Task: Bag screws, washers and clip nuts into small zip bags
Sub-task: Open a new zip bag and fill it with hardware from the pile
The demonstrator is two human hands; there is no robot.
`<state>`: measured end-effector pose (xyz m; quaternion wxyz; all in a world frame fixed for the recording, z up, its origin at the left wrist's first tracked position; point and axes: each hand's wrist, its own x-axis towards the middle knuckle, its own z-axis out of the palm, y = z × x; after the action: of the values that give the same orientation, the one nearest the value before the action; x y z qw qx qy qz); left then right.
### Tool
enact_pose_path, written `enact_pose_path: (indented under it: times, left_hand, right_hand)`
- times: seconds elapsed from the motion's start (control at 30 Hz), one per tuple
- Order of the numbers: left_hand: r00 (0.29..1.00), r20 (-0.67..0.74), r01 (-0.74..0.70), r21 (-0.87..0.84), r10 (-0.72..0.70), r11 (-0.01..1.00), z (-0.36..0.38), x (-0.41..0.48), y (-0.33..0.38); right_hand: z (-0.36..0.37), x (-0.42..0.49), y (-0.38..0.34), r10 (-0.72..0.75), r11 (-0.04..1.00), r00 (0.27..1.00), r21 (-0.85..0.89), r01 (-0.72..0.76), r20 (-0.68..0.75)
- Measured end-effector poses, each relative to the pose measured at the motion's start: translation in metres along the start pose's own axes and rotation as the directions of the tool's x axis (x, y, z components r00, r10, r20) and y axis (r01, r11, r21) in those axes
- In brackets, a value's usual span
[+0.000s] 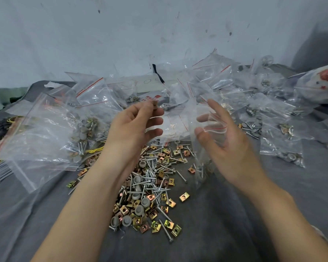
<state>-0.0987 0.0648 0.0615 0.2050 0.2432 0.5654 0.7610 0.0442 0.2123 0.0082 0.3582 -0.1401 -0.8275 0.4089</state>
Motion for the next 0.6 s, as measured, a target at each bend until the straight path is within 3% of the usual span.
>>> enact_pose_path:
  times: [0.3, 0.43, 0.6]
  left_hand:
    - [0.990, 0.088, -0.129, 0.191, 0.114, 0.973, 0.006, -0.006, 0.006]
    - [0.971, 0.093, -0.239, 0.301, 0.221, 0.923, 0.010, -0.008, 0.010]
    - [0.941, 0.204, -0.334, 0.408, 0.272, 0.849, 0.017, -0.012, 0.010]
  right_hand:
    - [0.001, 0.001, -0.003, -0.002, 0.998, 1.000, 0.058, 0.003, -0.015]
    - [0.004, 0.002, -0.002, -0.005, 0.999, 1.000, 0.045, 0.005, -0.005]
    - [0.008, 0.000, 0.000, -0.004, 1.000, 1.000, 0.016, 0.004, 0.022]
